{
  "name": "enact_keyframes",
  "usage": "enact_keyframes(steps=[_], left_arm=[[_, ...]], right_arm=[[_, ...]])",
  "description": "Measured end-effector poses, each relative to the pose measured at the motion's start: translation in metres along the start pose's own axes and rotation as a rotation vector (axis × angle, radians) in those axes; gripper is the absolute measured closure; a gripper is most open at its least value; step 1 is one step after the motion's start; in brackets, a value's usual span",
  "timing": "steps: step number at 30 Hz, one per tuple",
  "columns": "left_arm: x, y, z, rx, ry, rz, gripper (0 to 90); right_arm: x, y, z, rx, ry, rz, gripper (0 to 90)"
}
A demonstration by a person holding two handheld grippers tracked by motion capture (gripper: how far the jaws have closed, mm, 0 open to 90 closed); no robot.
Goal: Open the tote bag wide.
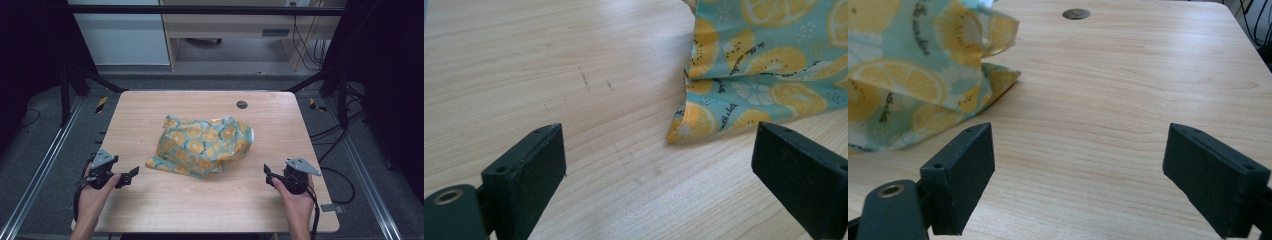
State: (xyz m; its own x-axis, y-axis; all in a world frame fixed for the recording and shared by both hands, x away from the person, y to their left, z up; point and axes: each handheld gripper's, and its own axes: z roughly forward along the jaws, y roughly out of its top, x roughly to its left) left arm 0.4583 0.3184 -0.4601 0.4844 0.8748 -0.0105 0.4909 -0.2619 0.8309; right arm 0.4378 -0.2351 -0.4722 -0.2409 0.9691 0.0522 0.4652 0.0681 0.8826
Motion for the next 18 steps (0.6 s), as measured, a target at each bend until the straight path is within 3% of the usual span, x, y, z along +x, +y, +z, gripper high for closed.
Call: enact_keyframes(steps=[9,10,14,18], left_arm=[[-0.004,0.002,0.004,-0.004,-0.015,0.015,6.7],[-0.005,0.001,0.006,-0.005,-0.016,0.018,6.7],[-0.009,0.002,0.007,-0.006,-0.020,0.027,6.6],[-0.014,0.003,0.004,-0.013,-0.021,0.049,6.7]], right_arm=[[0.007,0.008,0.001,-0.001,0.012,-0.052,17.7],[0.009,0.018,0.001,-0.009,0.020,-0.080,19.6],[0.014,0.039,0.000,-0.008,0.046,-0.096,21.0],[0.028,0.085,-0.005,-0.011,0.096,-0.160,22.1]])
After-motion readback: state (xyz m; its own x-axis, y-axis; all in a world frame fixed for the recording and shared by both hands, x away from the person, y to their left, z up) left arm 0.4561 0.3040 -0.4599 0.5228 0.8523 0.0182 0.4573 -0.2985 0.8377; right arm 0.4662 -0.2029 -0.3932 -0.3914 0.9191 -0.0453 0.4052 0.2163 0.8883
